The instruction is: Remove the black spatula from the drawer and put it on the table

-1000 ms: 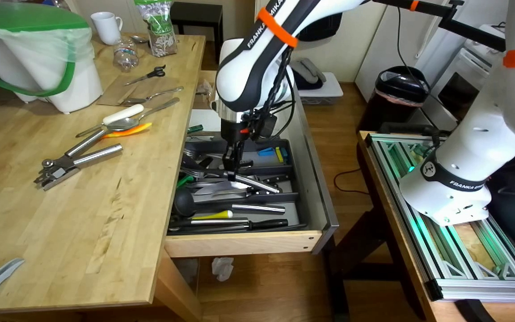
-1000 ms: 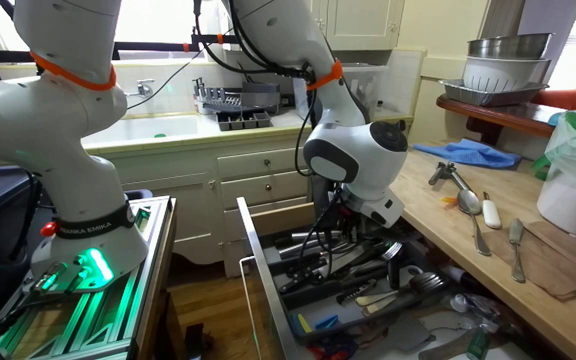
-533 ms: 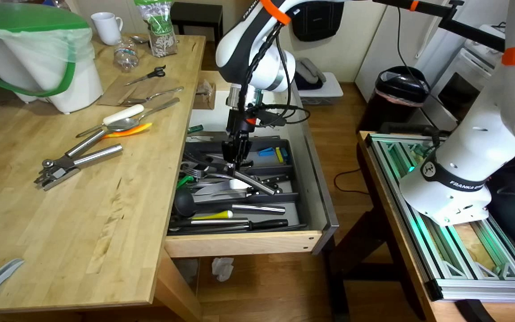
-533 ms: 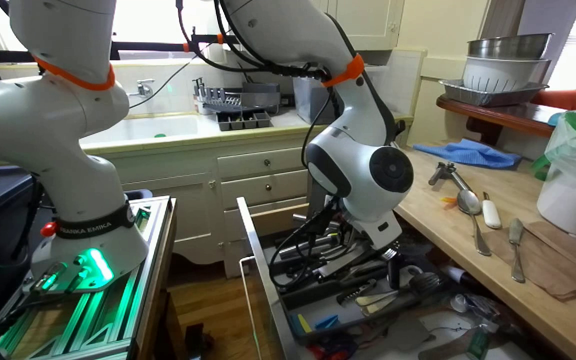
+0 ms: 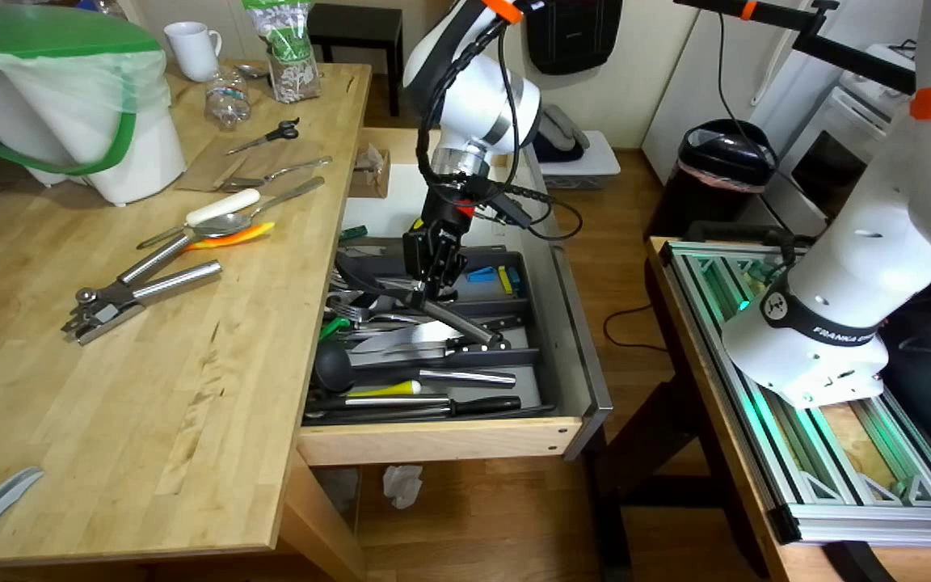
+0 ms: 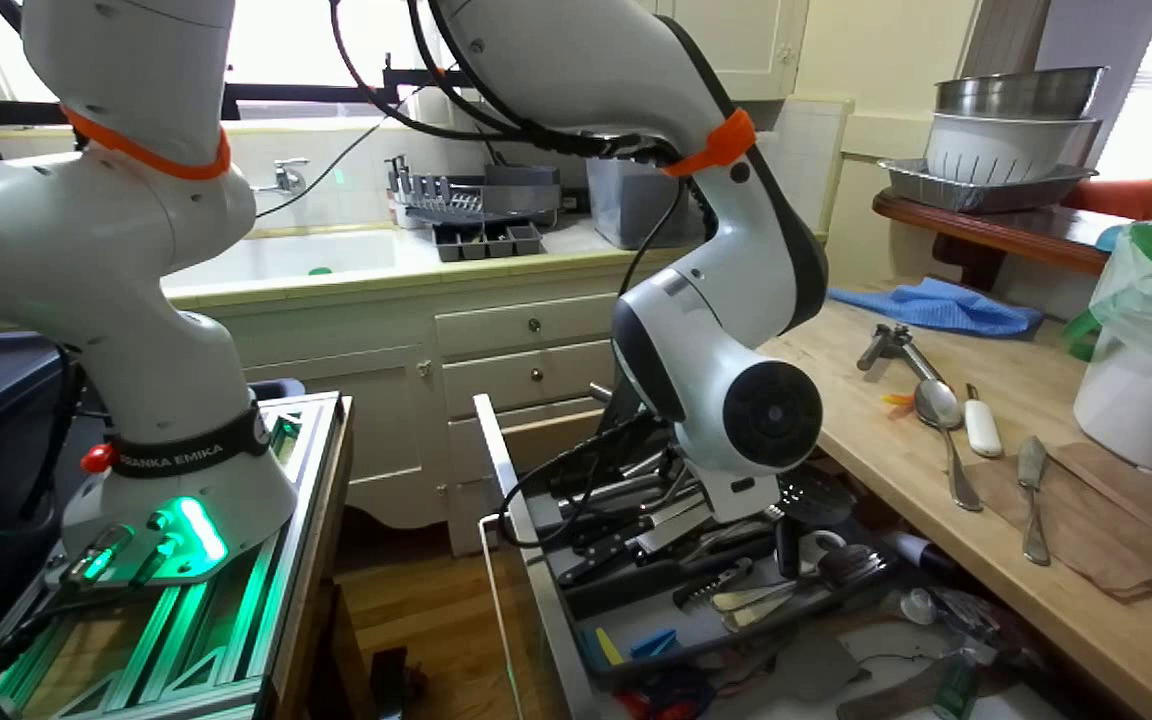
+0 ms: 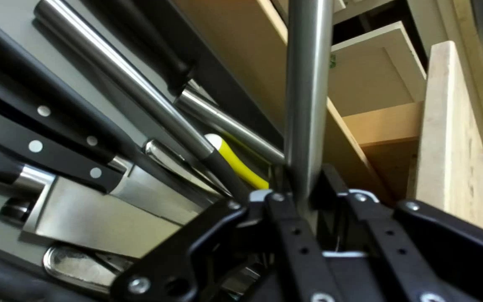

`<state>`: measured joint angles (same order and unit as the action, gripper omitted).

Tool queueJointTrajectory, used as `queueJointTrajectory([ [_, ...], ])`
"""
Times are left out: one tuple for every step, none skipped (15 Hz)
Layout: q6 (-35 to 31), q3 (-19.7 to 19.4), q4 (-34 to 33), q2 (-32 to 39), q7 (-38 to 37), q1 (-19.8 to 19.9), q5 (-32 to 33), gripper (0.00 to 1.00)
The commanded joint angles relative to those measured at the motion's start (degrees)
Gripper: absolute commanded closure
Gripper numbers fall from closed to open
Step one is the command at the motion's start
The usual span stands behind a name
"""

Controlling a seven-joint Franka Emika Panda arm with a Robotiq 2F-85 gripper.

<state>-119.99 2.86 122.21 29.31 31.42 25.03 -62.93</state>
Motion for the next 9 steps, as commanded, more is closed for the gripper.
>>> queueJointTrajectory([
  [3.7,-4.4,1.6,-1.7,-3.6,-3.4,-4.8,0.94],
  [3.1,-5.2,2.4,-2.1,-5.2,-4.4,-5.6,0.94],
  [1.8,-6.1,3.1,-2.5,-6.4,-5.4,-6.5,0.94],
  [1.4,-6.8,3.7,-2.8,-7.6,-6.2,-6.9,0.94],
  [0.1,-7.6,4.9,-3.7,-9.1,-7.2,-7.6,0.94],
  [-1.0,-8.2,5.7,-4.4,-10.4,-8.2,-8.2,0.94],
  [-2.9,-8.8,6.9,-5.3,-11.4,-9.2,-9.2,0.94],
  [-5.0,-9.2,7.7,-6.0,-12.3,-10.2,-10.0,0.94],
  [-7.3,-9.5,8.5,-6.8,-13.3,-11.1,-10.8,0.94],
])
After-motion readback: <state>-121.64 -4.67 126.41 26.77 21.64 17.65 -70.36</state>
